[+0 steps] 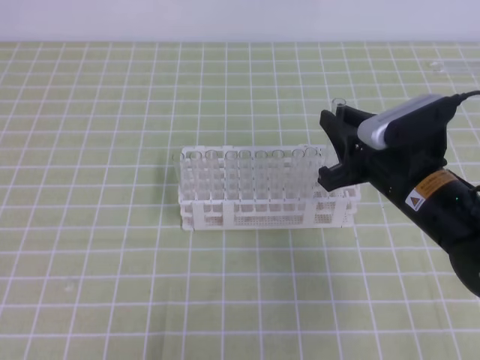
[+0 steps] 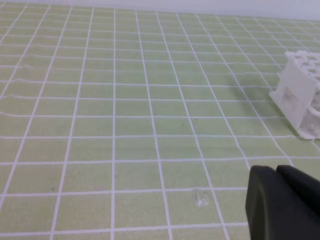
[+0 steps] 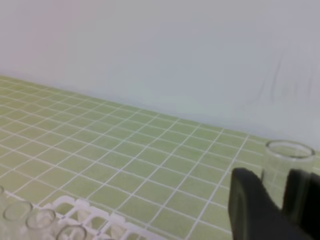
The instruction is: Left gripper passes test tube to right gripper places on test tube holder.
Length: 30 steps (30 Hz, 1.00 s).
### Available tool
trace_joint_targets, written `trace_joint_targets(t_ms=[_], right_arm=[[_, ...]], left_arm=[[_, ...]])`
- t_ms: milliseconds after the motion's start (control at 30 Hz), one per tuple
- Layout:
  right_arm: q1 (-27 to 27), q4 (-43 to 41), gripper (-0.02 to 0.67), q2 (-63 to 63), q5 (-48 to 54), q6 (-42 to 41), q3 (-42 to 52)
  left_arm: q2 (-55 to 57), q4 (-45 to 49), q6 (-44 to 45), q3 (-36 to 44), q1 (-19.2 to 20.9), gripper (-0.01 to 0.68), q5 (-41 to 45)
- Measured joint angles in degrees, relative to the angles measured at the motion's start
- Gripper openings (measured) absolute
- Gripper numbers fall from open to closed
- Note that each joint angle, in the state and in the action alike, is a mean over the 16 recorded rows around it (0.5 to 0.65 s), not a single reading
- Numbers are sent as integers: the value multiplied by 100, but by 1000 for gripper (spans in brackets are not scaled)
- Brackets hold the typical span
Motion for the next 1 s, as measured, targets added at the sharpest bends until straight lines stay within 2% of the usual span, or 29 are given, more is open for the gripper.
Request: trace_joint_targets(t_ms=[1000], right_arm=[[17, -156, 104, 370, -408, -47, 91]], left_arm=[[21, -6, 3, -8, 0, -2, 26]])
